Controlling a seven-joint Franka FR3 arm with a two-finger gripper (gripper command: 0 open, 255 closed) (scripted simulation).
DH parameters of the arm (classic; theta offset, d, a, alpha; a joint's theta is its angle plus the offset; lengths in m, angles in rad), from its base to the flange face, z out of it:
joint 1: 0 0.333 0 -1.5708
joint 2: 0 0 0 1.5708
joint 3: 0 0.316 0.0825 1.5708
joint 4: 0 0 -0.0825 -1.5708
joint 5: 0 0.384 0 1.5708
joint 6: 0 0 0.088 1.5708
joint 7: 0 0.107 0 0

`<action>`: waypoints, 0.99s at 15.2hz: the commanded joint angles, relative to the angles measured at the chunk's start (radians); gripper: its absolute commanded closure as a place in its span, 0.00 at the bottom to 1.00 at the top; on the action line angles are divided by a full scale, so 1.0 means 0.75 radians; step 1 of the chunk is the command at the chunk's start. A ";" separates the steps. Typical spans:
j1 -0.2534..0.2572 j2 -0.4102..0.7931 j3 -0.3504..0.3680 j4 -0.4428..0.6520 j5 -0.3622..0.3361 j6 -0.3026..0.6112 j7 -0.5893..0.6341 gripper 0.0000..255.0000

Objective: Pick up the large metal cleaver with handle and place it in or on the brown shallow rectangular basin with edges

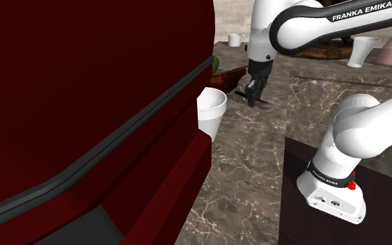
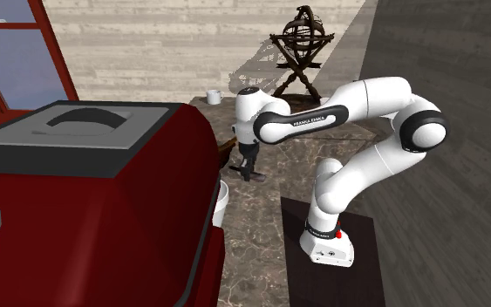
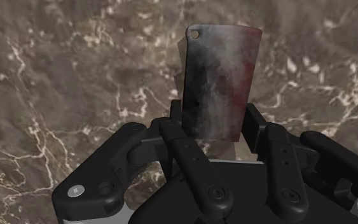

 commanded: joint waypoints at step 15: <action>-0.005 -0.001 -0.004 0.119 -0.014 -0.127 -0.009 1.00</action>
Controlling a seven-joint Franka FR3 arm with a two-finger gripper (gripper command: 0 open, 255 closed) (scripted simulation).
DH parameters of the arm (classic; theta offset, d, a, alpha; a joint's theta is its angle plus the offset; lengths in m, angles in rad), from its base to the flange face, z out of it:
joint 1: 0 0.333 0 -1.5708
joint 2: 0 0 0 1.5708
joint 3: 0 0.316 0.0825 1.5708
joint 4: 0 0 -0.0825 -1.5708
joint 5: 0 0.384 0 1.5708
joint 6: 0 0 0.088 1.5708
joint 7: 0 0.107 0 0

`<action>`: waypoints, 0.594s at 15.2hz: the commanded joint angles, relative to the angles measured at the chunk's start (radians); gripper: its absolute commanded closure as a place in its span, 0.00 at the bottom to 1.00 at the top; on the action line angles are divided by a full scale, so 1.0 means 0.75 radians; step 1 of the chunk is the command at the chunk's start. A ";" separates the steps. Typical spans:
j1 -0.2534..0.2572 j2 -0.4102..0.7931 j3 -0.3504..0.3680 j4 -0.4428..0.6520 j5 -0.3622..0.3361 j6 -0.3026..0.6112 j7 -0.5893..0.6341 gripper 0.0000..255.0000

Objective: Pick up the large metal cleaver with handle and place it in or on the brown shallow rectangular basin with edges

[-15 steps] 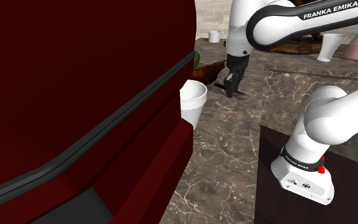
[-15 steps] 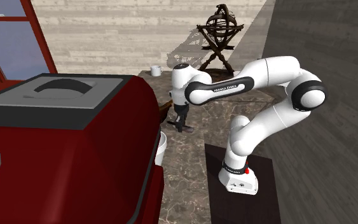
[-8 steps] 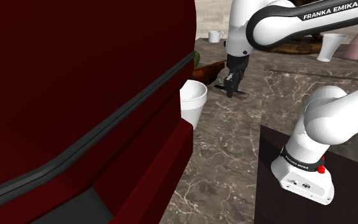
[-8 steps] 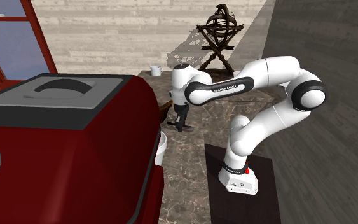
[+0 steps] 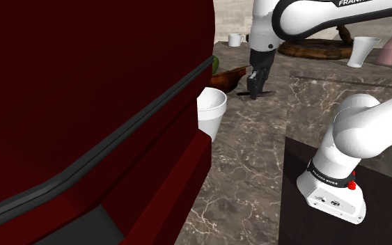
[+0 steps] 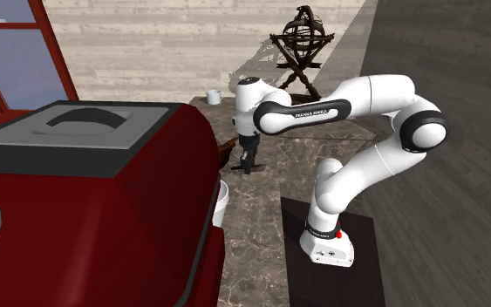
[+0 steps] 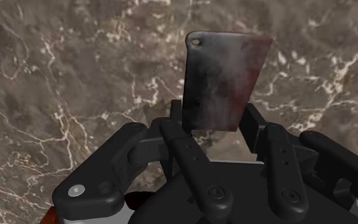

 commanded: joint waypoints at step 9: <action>-0.003 0.020 -0.002 0.189 -0.002 -0.169 -0.009 1.00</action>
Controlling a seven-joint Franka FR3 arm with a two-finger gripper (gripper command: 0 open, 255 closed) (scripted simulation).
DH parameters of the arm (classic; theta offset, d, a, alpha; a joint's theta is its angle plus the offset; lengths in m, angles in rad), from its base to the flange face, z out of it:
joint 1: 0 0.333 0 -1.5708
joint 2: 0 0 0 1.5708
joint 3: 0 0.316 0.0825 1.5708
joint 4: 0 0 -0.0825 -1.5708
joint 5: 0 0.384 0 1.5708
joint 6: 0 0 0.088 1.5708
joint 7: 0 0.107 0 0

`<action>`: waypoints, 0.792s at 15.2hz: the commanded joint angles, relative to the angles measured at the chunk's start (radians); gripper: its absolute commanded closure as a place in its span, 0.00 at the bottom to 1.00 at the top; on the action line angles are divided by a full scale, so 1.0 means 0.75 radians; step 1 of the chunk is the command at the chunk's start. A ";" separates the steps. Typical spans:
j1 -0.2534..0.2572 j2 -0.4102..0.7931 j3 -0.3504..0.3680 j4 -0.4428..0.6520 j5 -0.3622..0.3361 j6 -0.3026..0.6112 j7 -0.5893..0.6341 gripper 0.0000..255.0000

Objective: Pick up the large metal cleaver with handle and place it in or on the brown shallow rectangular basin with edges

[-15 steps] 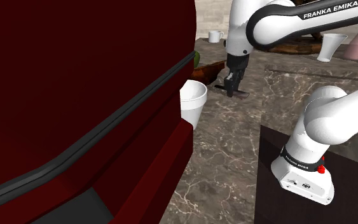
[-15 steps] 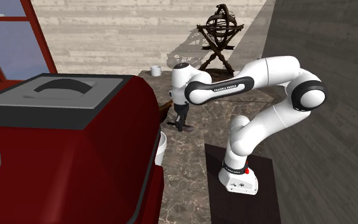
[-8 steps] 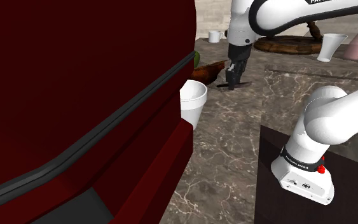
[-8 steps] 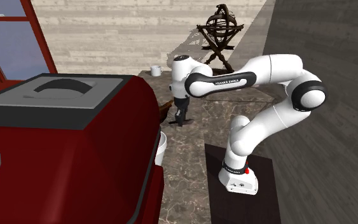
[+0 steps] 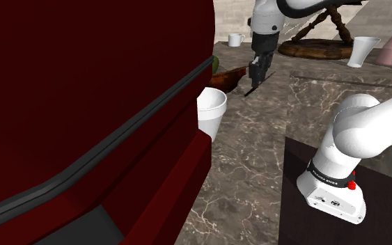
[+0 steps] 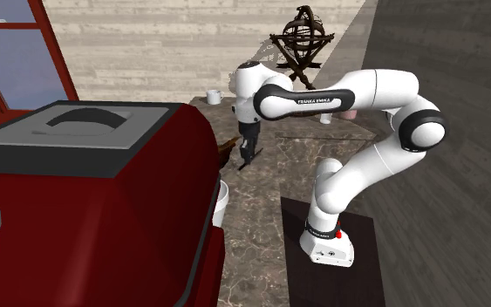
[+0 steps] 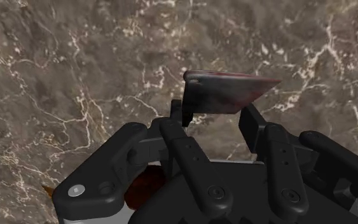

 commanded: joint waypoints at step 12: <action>-0.007 0.064 -0.004 0.274 -0.006 -0.210 -0.014 1.00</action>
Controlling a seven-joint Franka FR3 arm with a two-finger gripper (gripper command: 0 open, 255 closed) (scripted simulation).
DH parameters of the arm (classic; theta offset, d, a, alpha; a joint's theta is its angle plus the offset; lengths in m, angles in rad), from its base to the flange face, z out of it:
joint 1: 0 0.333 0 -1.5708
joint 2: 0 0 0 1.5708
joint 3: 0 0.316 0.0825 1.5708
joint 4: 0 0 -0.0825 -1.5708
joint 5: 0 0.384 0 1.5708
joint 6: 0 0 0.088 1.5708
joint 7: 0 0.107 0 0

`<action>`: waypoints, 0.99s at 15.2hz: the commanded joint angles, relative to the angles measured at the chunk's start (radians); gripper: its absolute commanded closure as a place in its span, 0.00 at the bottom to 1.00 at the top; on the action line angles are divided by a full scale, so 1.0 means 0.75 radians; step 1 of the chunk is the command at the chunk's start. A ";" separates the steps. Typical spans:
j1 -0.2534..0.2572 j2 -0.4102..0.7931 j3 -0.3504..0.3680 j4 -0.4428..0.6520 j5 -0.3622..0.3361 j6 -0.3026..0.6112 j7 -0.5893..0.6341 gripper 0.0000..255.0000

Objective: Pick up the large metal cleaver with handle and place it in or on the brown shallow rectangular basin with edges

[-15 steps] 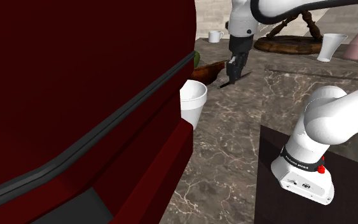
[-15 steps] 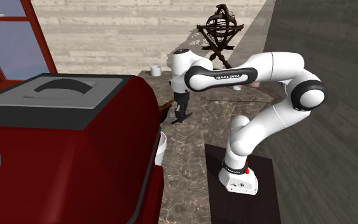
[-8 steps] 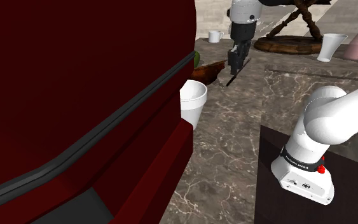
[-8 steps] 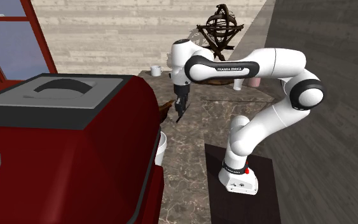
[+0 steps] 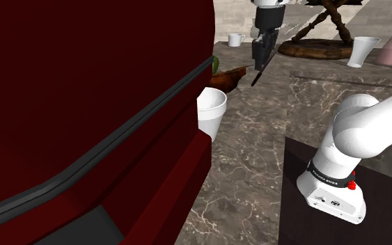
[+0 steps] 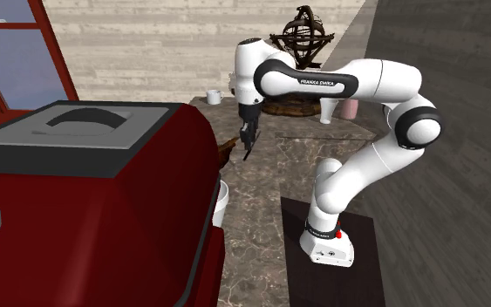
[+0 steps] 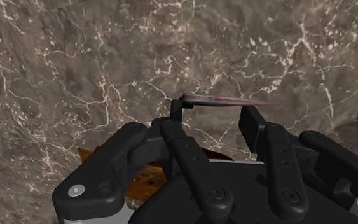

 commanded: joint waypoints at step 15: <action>-0.019 0.382 0.003 0.463 -0.017 -0.081 -0.009 1.00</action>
